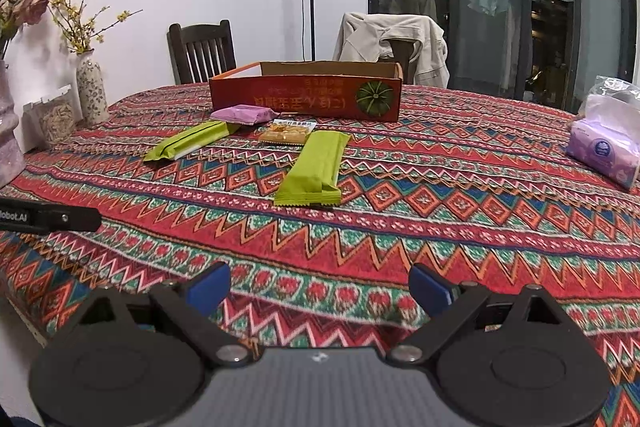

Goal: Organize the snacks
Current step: 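Grasp a pink packet with the left tool while the right tool grasps a gold cracker packet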

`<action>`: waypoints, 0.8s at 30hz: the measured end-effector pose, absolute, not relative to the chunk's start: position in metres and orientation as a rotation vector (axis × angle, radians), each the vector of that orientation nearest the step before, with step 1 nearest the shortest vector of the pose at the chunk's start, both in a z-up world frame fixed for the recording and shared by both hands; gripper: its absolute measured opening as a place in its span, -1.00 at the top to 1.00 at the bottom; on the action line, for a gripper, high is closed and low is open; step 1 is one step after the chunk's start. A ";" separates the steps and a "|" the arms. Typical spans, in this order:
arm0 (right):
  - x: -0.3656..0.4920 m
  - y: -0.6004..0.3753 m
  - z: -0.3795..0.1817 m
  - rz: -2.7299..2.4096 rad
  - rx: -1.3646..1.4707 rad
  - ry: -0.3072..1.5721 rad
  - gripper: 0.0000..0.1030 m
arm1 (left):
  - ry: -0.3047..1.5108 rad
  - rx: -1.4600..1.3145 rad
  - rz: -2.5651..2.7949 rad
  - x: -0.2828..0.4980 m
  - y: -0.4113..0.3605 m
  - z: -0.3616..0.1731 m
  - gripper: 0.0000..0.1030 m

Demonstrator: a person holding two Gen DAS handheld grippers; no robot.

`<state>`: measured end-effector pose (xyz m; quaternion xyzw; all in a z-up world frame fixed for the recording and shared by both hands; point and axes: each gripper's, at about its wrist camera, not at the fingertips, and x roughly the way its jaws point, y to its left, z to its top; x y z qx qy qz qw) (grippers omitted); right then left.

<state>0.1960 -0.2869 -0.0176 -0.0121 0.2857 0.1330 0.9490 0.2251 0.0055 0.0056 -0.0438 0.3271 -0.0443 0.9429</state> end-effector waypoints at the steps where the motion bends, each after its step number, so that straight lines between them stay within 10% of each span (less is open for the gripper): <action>1: 0.200 -0.286 -0.018 0.275 -0.027 0.583 -0.86 | 0.666 -0.089 -0.093 0.229 0.006 0.006 -0.96; 24: 0.367 -0.237 0.006 0.370 -0.046 0.569 -0.85 | 0.591 -0.044 -0.172 0.374 -0.002 0.036 -0.96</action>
